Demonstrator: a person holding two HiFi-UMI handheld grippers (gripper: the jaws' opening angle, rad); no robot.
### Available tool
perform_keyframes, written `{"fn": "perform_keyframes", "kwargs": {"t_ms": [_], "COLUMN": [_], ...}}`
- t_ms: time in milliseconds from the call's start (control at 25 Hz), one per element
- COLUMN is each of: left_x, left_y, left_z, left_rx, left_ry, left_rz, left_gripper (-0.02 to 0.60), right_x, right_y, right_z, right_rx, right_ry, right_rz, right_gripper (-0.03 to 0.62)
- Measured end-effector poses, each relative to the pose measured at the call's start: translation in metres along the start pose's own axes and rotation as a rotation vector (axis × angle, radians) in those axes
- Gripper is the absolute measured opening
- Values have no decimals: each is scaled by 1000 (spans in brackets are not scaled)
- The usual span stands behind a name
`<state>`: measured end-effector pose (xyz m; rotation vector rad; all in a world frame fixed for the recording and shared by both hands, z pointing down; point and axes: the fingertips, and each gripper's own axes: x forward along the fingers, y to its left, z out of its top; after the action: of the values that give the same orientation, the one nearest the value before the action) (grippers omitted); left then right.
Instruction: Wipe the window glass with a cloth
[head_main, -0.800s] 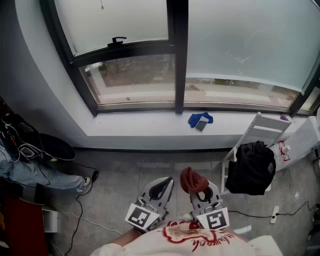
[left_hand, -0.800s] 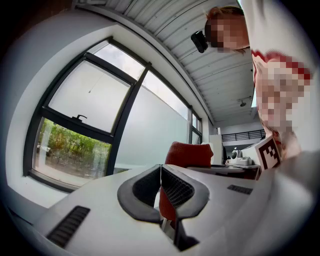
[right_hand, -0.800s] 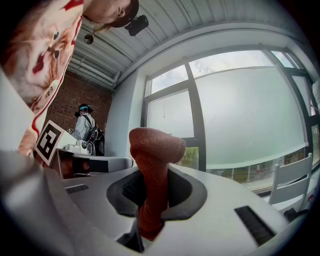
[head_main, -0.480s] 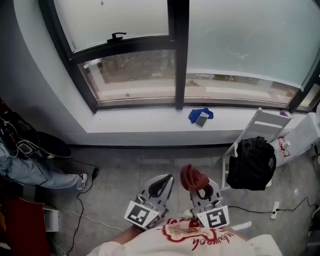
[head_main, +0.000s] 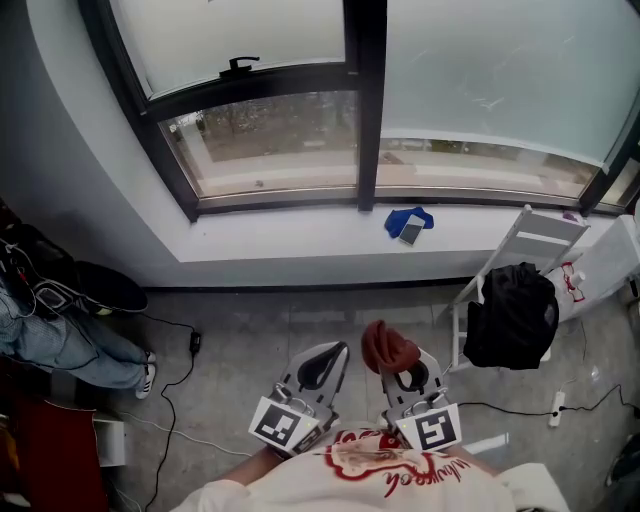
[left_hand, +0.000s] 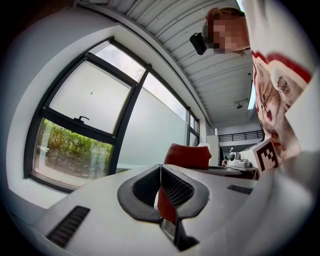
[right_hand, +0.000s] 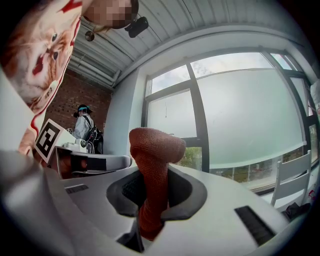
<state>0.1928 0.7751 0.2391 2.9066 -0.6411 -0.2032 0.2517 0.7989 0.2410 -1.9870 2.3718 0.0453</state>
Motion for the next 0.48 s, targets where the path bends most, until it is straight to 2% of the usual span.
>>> {"fn": "perform_keyframes", "kwargs": {"t_ms": [200,360,400,480], "left_x": [-20,-16,-14,-6], "left_y": [17,33,35,39], "left_z": [-8,-17,-18,-20], "left_rx": [27,-37,-42,-38], "left_ry": [18,34,32,28], "left_rz": [-11,-10,-9,-8], "left_gripper": [21,21,21,21], "right_x": [8,12,14,24], "right_y": [17,14,12,11], "right_z": [-10,-21,-22,-22], "right_rx": [-6,-34,-63,-195], "right_ry": [16,54,56,47], "right_rz": [-28,-42,-32,31], "right_gripper": [74,74,74,74]}}
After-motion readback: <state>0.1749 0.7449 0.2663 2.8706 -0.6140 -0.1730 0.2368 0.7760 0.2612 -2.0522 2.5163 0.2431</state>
